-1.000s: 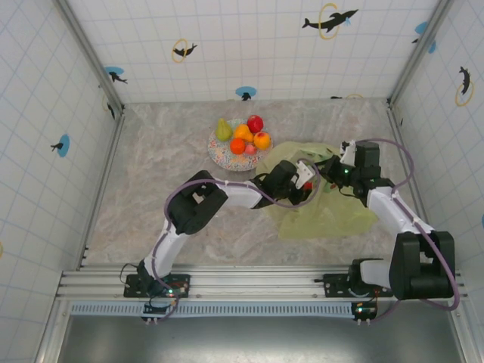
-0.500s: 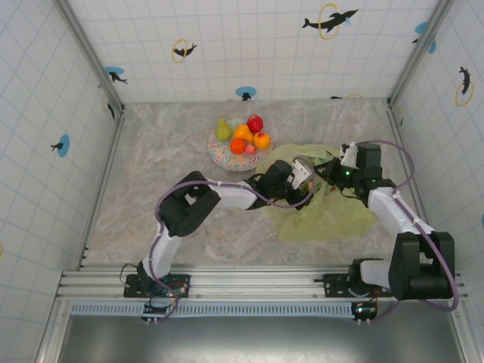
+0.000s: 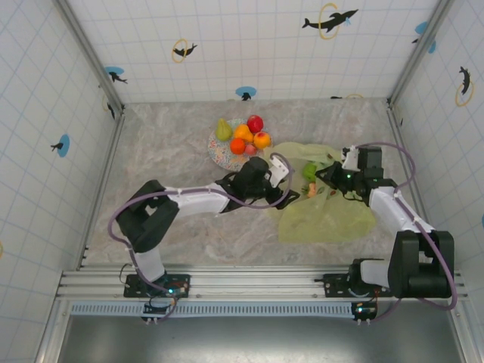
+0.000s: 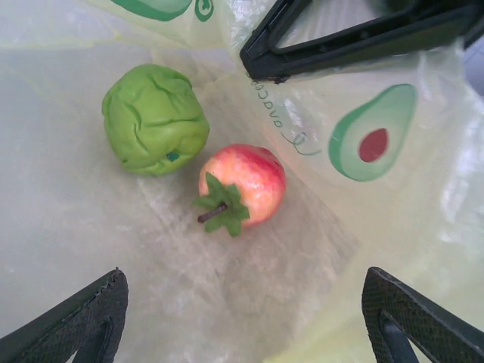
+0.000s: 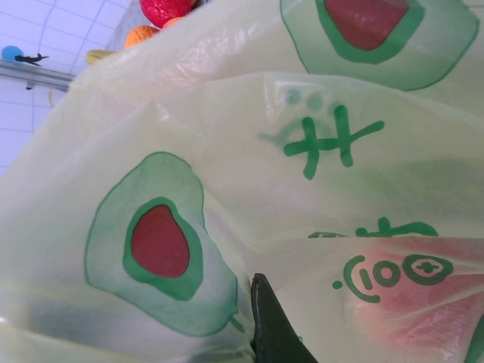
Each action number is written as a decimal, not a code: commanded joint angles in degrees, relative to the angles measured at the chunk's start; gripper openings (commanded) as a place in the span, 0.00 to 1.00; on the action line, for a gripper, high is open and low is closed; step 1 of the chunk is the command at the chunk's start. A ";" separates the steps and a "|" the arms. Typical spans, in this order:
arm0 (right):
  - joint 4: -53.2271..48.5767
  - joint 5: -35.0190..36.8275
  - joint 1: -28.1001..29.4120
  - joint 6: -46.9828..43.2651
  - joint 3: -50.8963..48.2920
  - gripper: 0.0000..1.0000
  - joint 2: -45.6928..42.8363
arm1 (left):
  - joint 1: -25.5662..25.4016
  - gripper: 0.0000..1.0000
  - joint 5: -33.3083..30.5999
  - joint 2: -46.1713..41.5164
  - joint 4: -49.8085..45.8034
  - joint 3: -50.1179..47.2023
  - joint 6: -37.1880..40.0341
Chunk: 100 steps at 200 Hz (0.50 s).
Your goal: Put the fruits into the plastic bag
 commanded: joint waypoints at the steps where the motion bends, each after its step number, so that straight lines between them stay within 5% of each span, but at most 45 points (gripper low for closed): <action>1: -1.36 0.31 -0.16 -1.59 2.07 0.00 0.73 | 0.42 0.81 1.88 -4.18 -2.22 -1.70 0.66; 100: 0.42 1.10 -0.16 -1.17 2.07 0.00 1.17 | 4.78 0.79 6.28 -23.42 -7.39 -11.22 -2.27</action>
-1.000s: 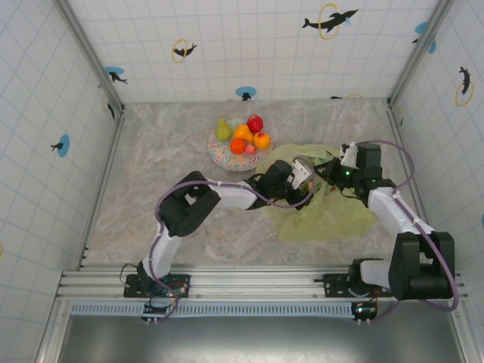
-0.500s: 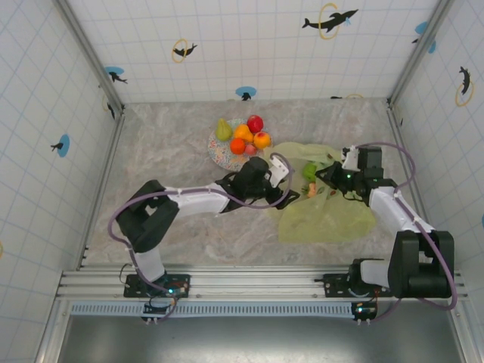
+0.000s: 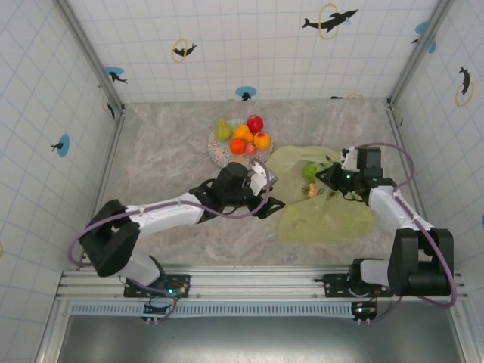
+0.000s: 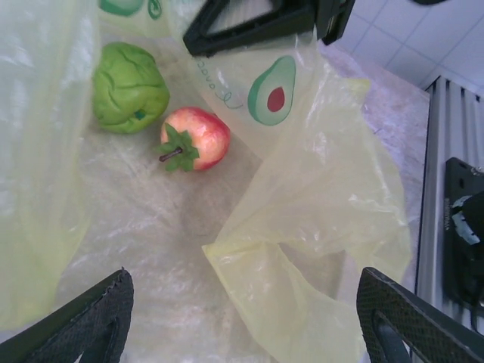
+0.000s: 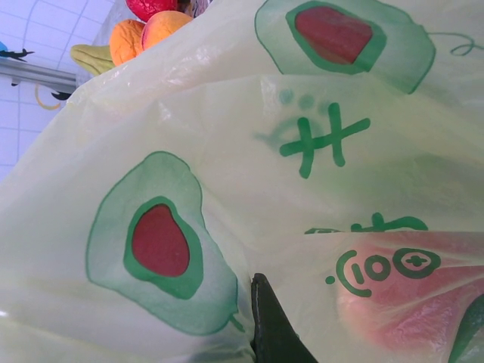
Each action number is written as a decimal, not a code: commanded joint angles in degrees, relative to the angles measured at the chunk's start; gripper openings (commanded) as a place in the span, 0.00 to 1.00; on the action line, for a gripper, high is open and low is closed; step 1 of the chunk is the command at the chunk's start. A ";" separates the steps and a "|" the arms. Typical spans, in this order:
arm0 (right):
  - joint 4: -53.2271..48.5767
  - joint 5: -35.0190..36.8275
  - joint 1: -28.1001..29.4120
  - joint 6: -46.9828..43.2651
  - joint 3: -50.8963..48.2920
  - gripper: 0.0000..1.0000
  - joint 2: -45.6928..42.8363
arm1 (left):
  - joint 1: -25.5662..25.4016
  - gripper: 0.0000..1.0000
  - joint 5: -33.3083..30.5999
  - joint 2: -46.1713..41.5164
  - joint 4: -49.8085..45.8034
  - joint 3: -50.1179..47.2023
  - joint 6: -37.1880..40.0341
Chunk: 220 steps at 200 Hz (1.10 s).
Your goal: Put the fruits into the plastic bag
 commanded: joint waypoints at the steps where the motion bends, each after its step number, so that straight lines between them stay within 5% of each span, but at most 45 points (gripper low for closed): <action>1: 1.06 0.38 -0.16 -0.28 2.00 0.00 0.53 | 3.14 0.79 0.96 -6.29 -1.21 -0.82 -1.92; 51: 2.22 0.11 -0.07 0.34 1.67 0.00 0.53 | 16.21 0.80 -10.66 -7.47 -4.86 4.91 -10.05; 93: 2.93 -0.24 -0.07 0.34 1.65 0.00 0.53 | 24.03 0.80 -11.82 2.44 -8.48 14.15 -16.93; 190: 4.72 -0.57 -0.15 0.52 0.60 0.00 0.88 | 24.94 0.81 -16.84 25.94 -15.42 30.35 -13.52; 220: 5.08 -0.47 -0.24 0.61 0.07 0.00 0.71 | 24.90 0.82 -14.00 30.15 -15.71 32.86 -12.67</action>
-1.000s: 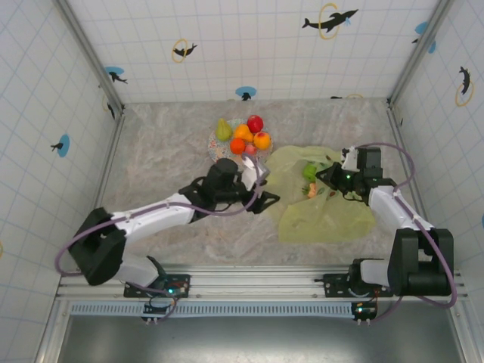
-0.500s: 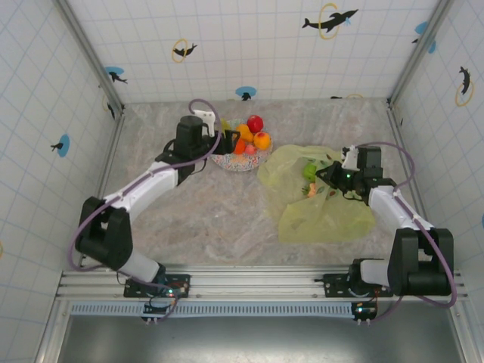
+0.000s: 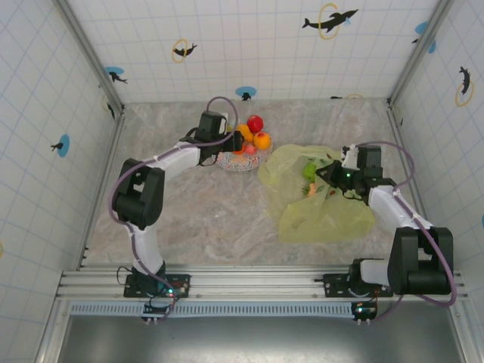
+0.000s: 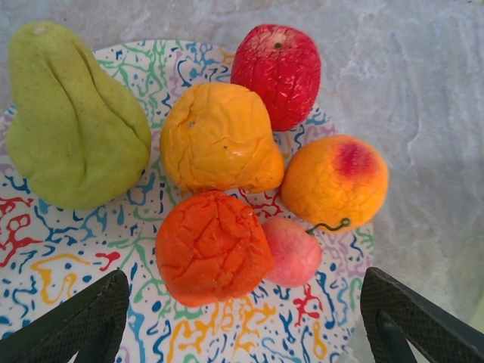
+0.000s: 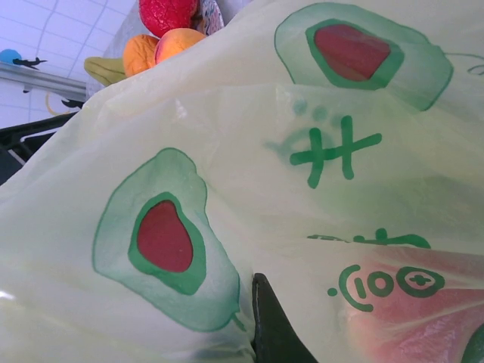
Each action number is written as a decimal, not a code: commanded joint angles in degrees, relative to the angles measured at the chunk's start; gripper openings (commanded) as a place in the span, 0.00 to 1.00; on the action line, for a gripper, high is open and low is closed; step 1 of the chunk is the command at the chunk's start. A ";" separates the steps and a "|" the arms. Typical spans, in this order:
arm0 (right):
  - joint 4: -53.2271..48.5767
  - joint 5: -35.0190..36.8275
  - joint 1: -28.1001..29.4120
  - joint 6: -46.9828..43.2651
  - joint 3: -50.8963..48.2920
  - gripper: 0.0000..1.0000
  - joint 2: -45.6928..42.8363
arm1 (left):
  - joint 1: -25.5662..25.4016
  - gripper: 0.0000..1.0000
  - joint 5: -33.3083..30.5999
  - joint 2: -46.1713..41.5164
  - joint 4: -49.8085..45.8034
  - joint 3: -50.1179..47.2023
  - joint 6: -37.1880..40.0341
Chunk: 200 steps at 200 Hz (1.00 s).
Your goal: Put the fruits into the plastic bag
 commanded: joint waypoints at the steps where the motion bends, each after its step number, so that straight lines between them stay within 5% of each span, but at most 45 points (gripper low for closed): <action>1: 1.86 -0.53 -0.24 0.15 0.09 0.00 0.29 | -0.12 0.82 1.30 2.75 -2.18 3.04 1.82; 77: 1.33 -0.72 -0.68 -0.20 0.16 0.00 0.25 | -0.12 0.82 0.52 10.91 -4.68 9.24 2.78; 200: 0.68 -0.64 -1.01 -0.73 -0.26 0.00 0.12 | -0.10 0.63 -0.36 14.17 -6.16 12.20 2.94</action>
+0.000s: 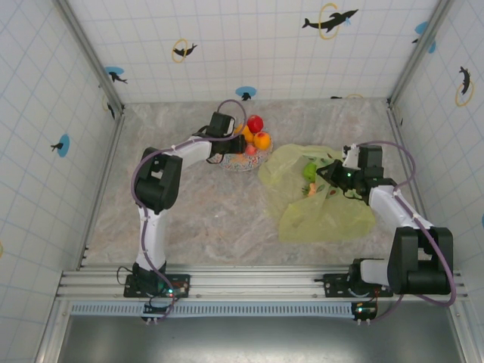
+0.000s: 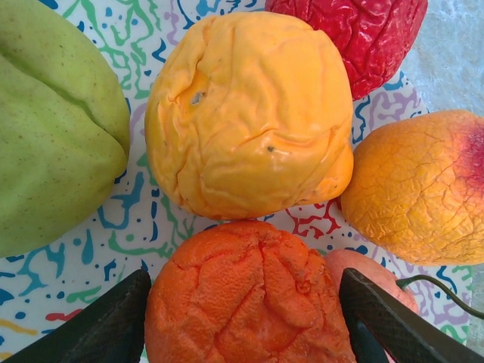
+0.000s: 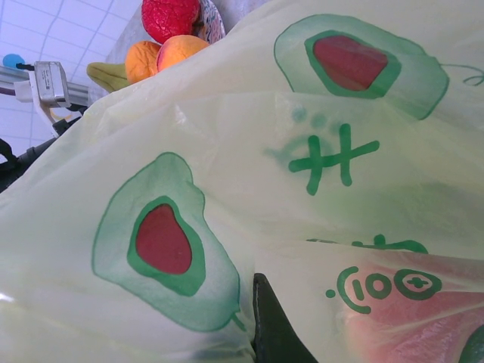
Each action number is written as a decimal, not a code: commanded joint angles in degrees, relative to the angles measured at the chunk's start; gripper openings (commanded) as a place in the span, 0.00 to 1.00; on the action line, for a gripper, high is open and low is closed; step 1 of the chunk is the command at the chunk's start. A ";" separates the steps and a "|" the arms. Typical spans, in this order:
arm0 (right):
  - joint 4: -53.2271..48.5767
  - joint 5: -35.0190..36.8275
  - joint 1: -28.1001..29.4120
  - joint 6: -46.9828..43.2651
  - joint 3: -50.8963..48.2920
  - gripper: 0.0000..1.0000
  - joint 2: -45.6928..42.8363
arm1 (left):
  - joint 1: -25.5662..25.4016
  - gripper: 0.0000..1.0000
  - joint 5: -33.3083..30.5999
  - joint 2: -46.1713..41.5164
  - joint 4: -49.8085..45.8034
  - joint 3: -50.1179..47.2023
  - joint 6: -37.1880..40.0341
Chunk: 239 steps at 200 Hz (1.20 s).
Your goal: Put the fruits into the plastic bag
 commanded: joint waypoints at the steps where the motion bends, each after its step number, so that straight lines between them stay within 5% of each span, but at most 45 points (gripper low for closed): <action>1: 0.37 -0.46 -0.45 -0.64 -0.26 0.00 0.12 | -0.15 0.63 -1.01 0.92 -1.69 1.47 1.43; 54: 0.15 -0.24 -0.64 -0.56 -0.61 0.00 -0.21 | -0.11 0.55 -3.06 -5.73 0.67 -4.18 1.39; 87: 0.54 -0.28 -0.64 -0.30 -0.69 0.00 -0.13 | -0.13 0.55 -3.65 -16.31 5.52 -15.54 -0.26; 115: 0.49 -0.02 -0.64 -0.29 -0.46 0.00 0.01 | -1.07 0.55 1.84 -28.16 10.49 -28.70 -3.20; 143: 0.93 -0.02 -0.55 -0.03 -0.08 0.00 0.64 | -7.84 0.55 4.23 -39.35 15.54 -41.75 -3.79; 178: 1.07 0.16 -0.07 0.23 0.70 0.00 1.19 | -21.02 0.55 -0.43 -46.15 17.15 -48.33 0.33; 239: -2.24 -0.02 1.38 -1.54 2.79 0.00 1.39 | -28.80 0.56 1.53 -35.08 18.87 -38.58 8.96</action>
